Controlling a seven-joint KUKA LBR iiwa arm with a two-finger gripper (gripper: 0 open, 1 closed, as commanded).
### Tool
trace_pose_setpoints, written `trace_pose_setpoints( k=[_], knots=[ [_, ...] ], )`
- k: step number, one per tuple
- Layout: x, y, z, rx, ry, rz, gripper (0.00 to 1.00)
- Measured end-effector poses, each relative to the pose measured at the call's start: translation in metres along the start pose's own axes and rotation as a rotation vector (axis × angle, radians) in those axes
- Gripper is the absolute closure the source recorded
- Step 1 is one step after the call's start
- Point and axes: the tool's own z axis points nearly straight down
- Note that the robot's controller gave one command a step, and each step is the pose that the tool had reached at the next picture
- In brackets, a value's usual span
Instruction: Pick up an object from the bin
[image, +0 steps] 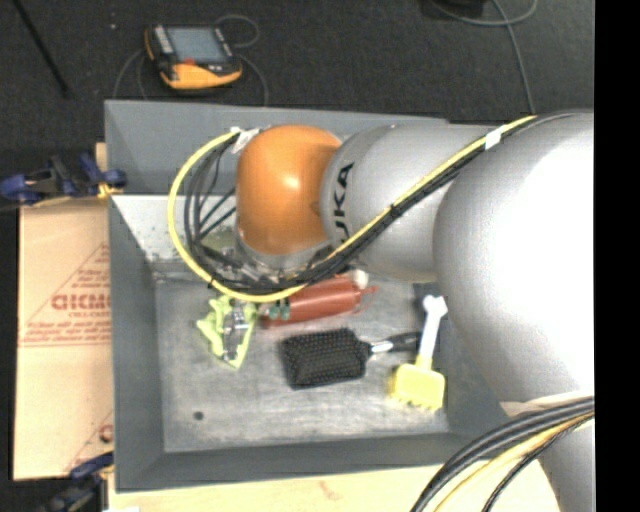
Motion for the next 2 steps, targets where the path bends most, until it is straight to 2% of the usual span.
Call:
trace_pose_setpoints(
  k=[1, 2],
  knots=[
    [0.0121, -0.0415, 0.0356, 0.001, 0.004, 0.057, 1.00],
    [0.0121, -0.0416, 0.0356, 0.001, 0.004, 0.058, 1.00]
  ],
)
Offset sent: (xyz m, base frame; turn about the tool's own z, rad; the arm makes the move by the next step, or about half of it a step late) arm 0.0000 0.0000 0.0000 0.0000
